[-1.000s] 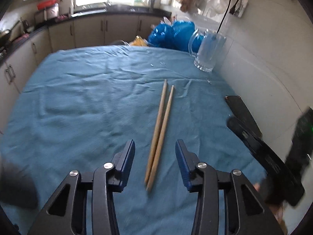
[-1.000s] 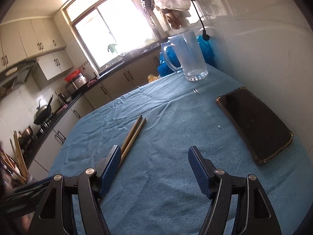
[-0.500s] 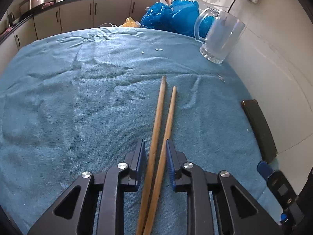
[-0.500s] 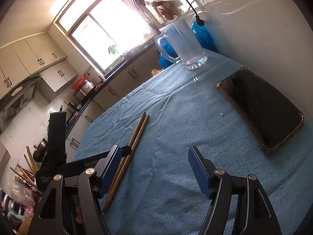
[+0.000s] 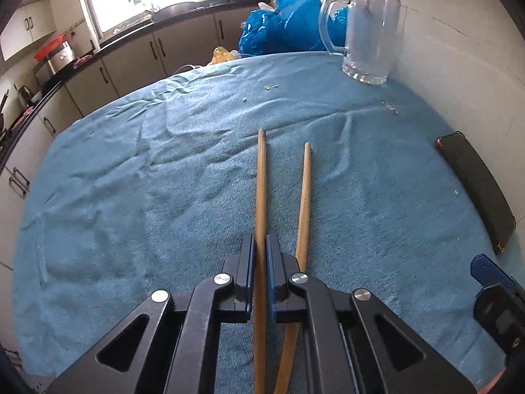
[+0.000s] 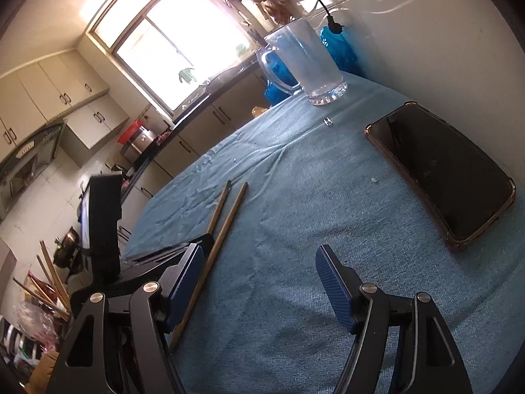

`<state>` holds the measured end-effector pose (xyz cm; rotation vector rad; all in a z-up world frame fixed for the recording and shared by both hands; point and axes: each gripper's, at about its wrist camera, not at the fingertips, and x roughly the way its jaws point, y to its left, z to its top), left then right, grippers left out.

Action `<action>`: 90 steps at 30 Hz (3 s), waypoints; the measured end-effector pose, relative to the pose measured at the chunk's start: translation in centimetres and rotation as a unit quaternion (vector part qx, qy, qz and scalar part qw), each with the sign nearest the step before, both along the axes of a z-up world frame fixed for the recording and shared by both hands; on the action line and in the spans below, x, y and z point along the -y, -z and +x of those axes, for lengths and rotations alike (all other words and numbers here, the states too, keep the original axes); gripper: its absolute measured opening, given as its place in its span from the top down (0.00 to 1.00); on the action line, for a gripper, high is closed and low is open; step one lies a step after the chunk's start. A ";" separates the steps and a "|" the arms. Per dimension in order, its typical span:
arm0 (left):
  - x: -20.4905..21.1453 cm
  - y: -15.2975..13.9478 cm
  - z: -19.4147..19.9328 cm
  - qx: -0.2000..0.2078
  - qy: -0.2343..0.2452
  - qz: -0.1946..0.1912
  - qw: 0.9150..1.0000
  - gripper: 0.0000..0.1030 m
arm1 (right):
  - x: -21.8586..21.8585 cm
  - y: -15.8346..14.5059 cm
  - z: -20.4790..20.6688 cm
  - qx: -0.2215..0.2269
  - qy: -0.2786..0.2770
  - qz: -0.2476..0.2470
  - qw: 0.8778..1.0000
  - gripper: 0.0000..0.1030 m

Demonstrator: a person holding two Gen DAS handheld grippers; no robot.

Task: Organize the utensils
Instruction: 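Lower the left tool onto a wooden chopstick and close it, then grasp the last chopstick with the right tool while the left tool holds its chopstick, then carry both chopsticks into the black holder and open both tools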

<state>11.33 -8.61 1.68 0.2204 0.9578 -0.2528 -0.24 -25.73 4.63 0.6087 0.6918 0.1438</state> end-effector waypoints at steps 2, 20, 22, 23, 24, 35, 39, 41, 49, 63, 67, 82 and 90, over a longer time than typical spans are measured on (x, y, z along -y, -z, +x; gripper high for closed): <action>-0.9 -0.1 -0.4 -0.007 -0.014 -0.011 1.000 0.94 | -0.3 0.1 0.2 -0.004 -0.003 -0.008 1.000 0.26; -10.5 -0.4 -12.0 -0.068 -0.064 -0.115 0.989 0.94 | -8.1 -0.5 8.2 -0.105 -0.106 -0.111 0.983 0.31; -10.6 -0.4 -12.3 -0.069 -0.067 -0.124 0.988 0.94 | -9.6 -0.2 9.9 -0.124 -0.113 -0.143 0.975 0.42; -10.7 -0.4 -12.4 -0.068 -0.068 -0.128 0.987 0.94 | -10.4 0.2 10.8 -0.139 -0.116 -0.160 0.970 0.47; -10.7 -0.4 -12.4 -0.068 -0.068 -0.129 0.987 0.94 | -10.9 0.3 11.3 -0.144 -0.110 -0.173 0.968 0.52; -11.6 -0.4 -15.2 -0.080 -0.052 -0.151 0.984 0.94 | -10.1 0.2 7.4 -0.187 -0.133 -0.202 0.952 0.92; -11.4 -0.4 -18.3 -0.091 -0.029 -0.150 0.984 0.94 | -8.3 0.1 2.5 -0.217 -0.164 -0.197 0.942 0.91; -11.3 -0.4 -19.1 -0.101 -0.020 -0.151 0.983 0.94 | -7.6 0.0 -0.2 -0.230 -0.174 -0.209 0.934 0.90; -10.8 -0.7 -18.2 -0.132 -0.013 -0.137 0.982 0.94 | -6.7 0.2 -1.9 -0.249 -0.185 -0.238 0.920 0.54; -8.6 -0.6 -14.8 -0.133 -0.029 -0.110 0.985 0.89 | -9.2 0.3 2.0 -0.259 -0.220 -0.287 0.896 0.77; -8.0 -0.7 -15.2 -0.119 -0.012 -0.103 0.987 0.86 | -9.8 0.2 1.0 -0.234 -0.223 -0.292 0.900 0.91; -9.0 -5.0 -21.0 -0.056 0.036 -0.187 0.980 0.94 | -8.3 -4.5 -4.9 -0.102 -0.183 -0.207 0.956 0.92; -10.6 -8.7 -25.6 0.028 0.050 -0.202 0.978 0.94 | -9.0 -7.7 -8.5 -0.032 -0.165 -0.198 0.966 0.92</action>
